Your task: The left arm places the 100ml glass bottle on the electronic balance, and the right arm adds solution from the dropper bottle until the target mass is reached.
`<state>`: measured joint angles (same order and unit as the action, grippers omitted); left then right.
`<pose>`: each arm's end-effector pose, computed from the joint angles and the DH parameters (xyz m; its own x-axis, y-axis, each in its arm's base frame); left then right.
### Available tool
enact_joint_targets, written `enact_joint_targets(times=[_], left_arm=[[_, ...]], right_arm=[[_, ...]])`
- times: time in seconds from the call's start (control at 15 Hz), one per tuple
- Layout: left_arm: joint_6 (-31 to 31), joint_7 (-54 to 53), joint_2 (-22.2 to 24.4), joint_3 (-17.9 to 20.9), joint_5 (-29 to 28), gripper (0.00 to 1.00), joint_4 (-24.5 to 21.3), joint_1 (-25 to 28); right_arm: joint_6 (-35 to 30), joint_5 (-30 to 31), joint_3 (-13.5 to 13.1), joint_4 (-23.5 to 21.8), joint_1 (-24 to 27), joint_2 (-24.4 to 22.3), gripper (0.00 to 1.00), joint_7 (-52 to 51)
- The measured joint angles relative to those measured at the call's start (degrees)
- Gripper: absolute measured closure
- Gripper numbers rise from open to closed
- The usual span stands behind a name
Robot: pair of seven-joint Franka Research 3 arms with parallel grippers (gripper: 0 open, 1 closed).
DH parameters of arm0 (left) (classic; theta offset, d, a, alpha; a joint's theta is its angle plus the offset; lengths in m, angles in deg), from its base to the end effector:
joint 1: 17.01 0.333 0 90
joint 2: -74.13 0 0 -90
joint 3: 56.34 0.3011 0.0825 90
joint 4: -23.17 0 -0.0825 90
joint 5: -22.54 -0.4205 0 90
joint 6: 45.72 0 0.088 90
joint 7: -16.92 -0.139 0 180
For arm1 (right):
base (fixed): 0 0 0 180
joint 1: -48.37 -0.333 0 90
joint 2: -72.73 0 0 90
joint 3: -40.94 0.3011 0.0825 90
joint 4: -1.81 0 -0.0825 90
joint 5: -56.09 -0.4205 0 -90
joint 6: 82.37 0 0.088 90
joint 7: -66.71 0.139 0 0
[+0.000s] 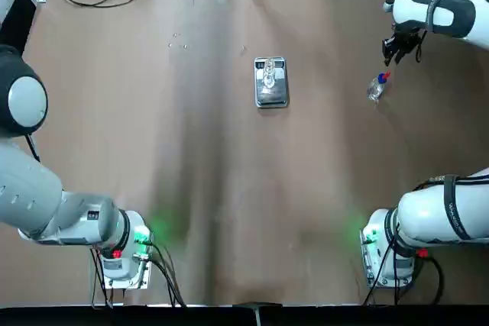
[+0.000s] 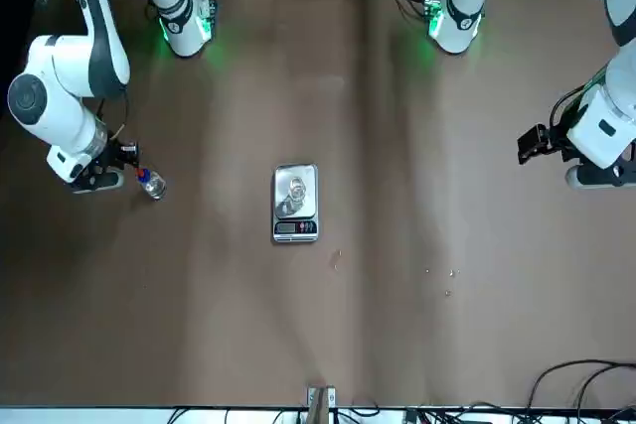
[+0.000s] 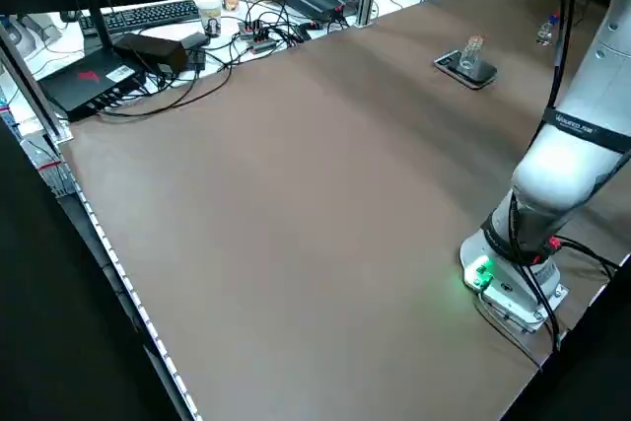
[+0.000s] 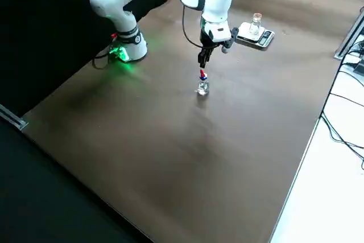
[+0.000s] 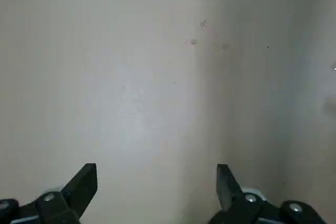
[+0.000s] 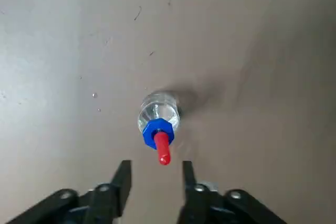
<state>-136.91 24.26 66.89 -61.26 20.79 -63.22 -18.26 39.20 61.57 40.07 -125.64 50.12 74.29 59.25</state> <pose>0.6237 -0.0606 0.5347 0.9990 0.0201 -0.0393 0.0191 -0.9995 -0.0249 0.5379 -0.0316 0.2822 0.9810 0.1341 -0.1399 0.1431 -0.9881 0.0569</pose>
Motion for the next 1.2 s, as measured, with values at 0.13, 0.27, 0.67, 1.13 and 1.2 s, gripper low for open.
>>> enact_joint_targets(times=[0.13, 0.27, 0.67, 1.13, 1.2], left_arm=[[0.0, 0.0, 0.0, 0.0, 0.0, 0.0, 0.0, 0.0], [0.0, 0.0, 0.0, 0.0, 0.0, 0.0, 0.0, 0.0], [0.0, 0.0, 0.01, 0.0, 0.0, 0.0, 0.09, 0.0], [0.0, 0.0, 0.03, -0.04, 0.0, 0.0, 0.19, -0.01], [0.0, 0.0, 0.03, -0.05, 0.0, 0.0, 0.2, -0.02]], right_arm=[[0.0, 0.0, -0.12, 0.17, 0.08, 0.0, 0.39, -0.67], [-1.0, 0.0, -0.11, 1.42, 0.06, 0.0, 0.22, -0.88], [-15.87, -4.41, 0.48, 13.26, -1.65, -0.58, 0.04, -0.96], [-32.97, -6.72, 0.66, 27.48, -5.69, -3.0, 0.0, 1.92], [-33.39, -6.72, 0.7, 28.17, -6.34, -3.42, 0.0, 3.16]])
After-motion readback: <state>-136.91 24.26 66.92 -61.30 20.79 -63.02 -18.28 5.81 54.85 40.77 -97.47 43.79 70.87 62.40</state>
